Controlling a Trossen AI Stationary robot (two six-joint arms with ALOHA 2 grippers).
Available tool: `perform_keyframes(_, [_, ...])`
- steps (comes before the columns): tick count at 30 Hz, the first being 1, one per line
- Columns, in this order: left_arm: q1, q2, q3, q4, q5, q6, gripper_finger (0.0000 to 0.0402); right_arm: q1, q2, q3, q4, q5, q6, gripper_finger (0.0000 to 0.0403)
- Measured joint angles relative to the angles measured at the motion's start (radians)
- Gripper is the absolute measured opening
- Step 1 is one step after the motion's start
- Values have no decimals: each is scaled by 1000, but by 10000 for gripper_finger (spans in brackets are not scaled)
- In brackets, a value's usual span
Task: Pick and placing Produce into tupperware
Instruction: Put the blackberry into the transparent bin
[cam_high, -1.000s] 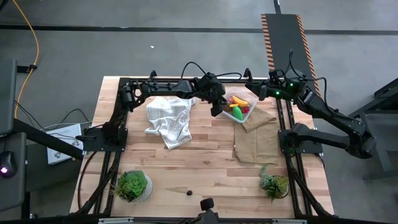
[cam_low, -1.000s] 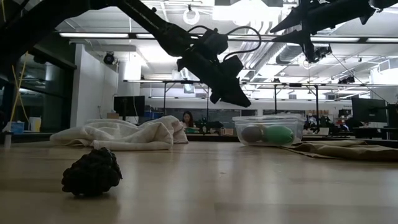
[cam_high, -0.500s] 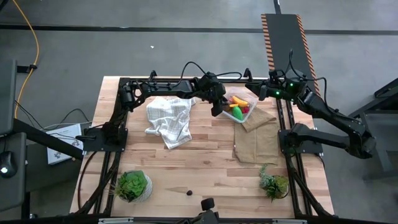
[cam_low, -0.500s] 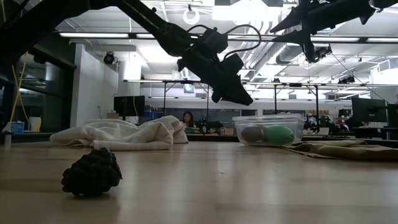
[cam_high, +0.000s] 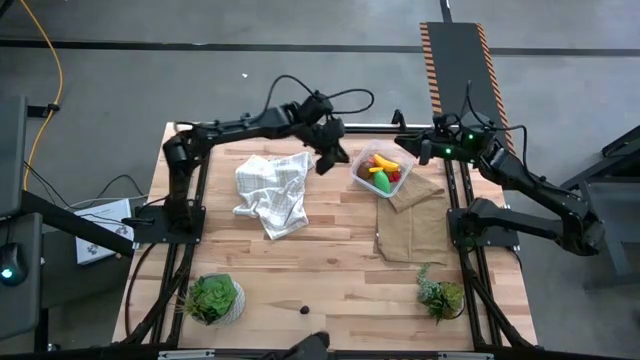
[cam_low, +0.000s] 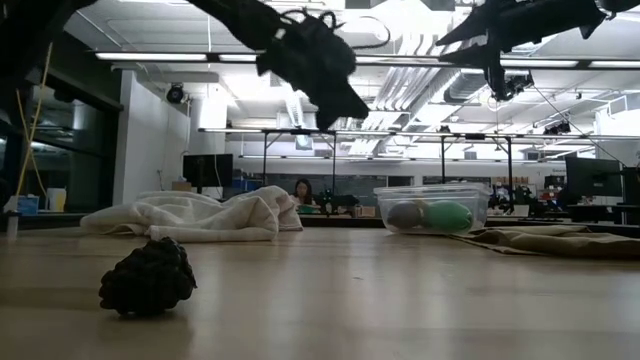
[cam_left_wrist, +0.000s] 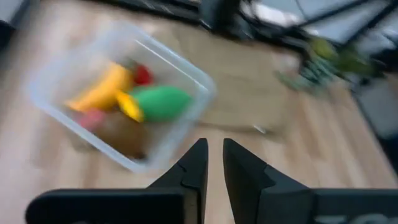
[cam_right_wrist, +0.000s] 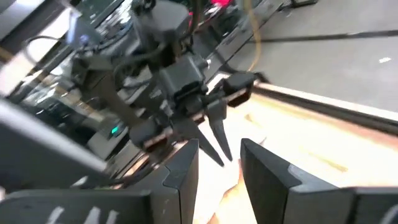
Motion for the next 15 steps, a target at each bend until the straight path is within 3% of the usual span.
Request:
perform_keyframes(8, [-64,-154,0,-337,58,50,36,3,2,0,-14,-272,77,110])
perform_keyframes(15, [-158,-265,0,-543,45,19,37,65,3,0,-97,-277,17,110])
